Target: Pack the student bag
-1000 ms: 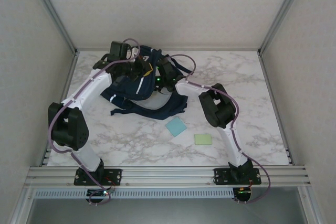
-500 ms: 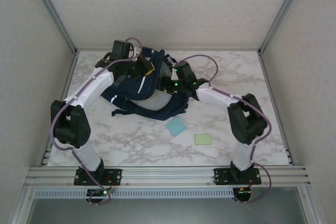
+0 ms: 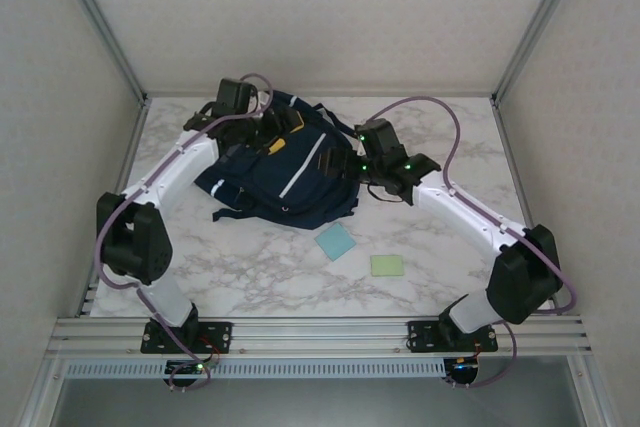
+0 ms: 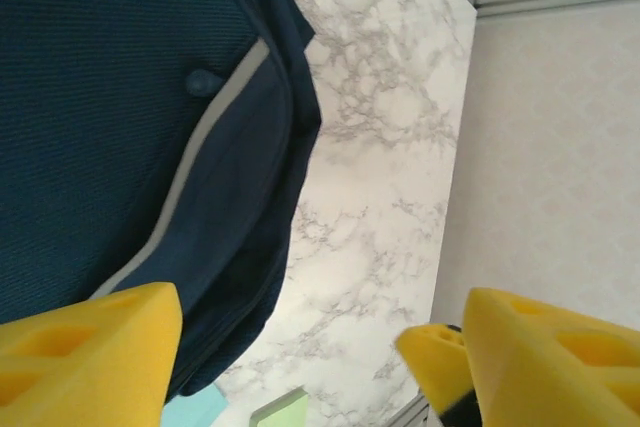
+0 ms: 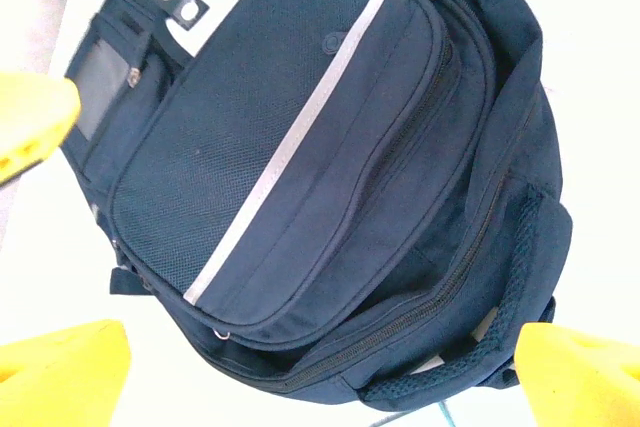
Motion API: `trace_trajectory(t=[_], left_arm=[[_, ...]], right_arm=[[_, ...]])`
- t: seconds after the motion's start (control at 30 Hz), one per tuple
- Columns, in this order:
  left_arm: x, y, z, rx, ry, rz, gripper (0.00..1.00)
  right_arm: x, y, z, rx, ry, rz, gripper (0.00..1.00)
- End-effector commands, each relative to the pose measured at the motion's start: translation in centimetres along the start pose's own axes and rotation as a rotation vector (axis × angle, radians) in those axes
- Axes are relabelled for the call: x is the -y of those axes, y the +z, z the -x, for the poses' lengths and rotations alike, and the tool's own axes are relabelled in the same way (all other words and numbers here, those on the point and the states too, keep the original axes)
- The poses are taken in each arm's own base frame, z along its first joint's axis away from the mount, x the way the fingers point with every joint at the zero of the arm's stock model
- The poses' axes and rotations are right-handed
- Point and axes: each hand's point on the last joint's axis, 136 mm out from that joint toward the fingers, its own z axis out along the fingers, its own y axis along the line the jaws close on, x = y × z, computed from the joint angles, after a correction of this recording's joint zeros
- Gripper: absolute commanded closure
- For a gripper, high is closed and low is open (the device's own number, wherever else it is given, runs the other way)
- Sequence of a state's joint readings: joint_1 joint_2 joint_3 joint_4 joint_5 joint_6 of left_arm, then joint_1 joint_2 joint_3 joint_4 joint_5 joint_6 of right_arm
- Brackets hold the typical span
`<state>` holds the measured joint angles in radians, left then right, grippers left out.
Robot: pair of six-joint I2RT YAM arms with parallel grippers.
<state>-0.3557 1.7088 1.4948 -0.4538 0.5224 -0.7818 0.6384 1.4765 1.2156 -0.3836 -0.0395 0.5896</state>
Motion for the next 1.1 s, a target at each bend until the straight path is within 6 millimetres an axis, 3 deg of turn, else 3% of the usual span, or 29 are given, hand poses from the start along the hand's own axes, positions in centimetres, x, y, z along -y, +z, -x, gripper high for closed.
trace_trajectory(t=[0.0, 0.2, 0.4, 0.77, 0.9, 1.07], left_arm=[[-2.8, -3.6, 0.8, 0.093, -0.023, 0.093, 0.2], [-10.7, -6.4, 1.6, 0.179, -0.156, 0.234, 0.18], [-17.5, -7.1, 1.8, 0.237, -0.3, 0.31, 0.18], [-21.9, -3.4, 3.3, 0.256, -0.386, 0.348, 0.24], [-22.3, -2.0, 4.3, 0.258, -0.392, 0.33, 0.37], [-22.3, -1.1, 5.0, 0.266, -0.375, 0.316, 0.65]], right_arm=[[-0.2, -0.1, 0.3, 0.041, -0.035, 0.018, 0.01], [-0.8, 1.5, -0.6, 0.052, -0.019, 0.101, 0.01], [-0.4, 3.0, -1.5, 0.042, 0.075, 0.117, 0.01], [-0.1, 5.1, -3.5, -0.004, 0.098, 0.107, 0.01], [0.2, 6.9, -5.5, -0.071, 0.113, 0.107, 0.01], [0.5, 9.7, -8.4, -0.141, 0.111, 0.068, 0.09]])
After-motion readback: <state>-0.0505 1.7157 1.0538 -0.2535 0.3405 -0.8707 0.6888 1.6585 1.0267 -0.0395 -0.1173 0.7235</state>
